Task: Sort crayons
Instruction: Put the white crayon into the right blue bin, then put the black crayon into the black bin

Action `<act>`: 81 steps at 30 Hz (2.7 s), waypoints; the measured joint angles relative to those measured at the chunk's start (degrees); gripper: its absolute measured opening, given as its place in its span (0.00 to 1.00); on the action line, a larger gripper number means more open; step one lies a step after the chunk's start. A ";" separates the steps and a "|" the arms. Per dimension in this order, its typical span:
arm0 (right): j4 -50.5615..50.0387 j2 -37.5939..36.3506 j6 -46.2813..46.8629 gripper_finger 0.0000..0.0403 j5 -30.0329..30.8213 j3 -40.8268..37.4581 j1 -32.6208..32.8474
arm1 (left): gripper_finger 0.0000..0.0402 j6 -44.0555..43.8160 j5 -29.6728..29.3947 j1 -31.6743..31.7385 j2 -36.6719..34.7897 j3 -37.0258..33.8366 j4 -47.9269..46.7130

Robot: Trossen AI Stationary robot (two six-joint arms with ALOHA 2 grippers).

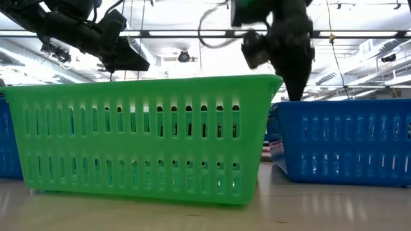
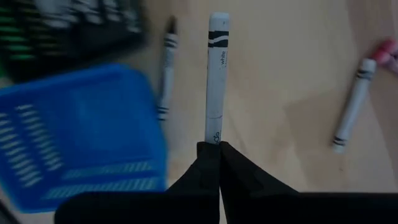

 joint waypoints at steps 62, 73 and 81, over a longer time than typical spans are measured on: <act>2.40 6.75 9.57 0.24 5.52 5.07 13.92 | 0.35 -1.12 0.00 0.00 0.02 0.02 -0.11; 4.61 7.41 1.84 0.23 22.23 4.67 8.84 | 0.35 -1.12 0.00 0.00 0.00 0.02 -0.09; 13.63 7.45 -3.35 0.23 19.20 -0.12 5.19 | 0.35 -1.07 0.00 0.00 0.02 0.02 -0.09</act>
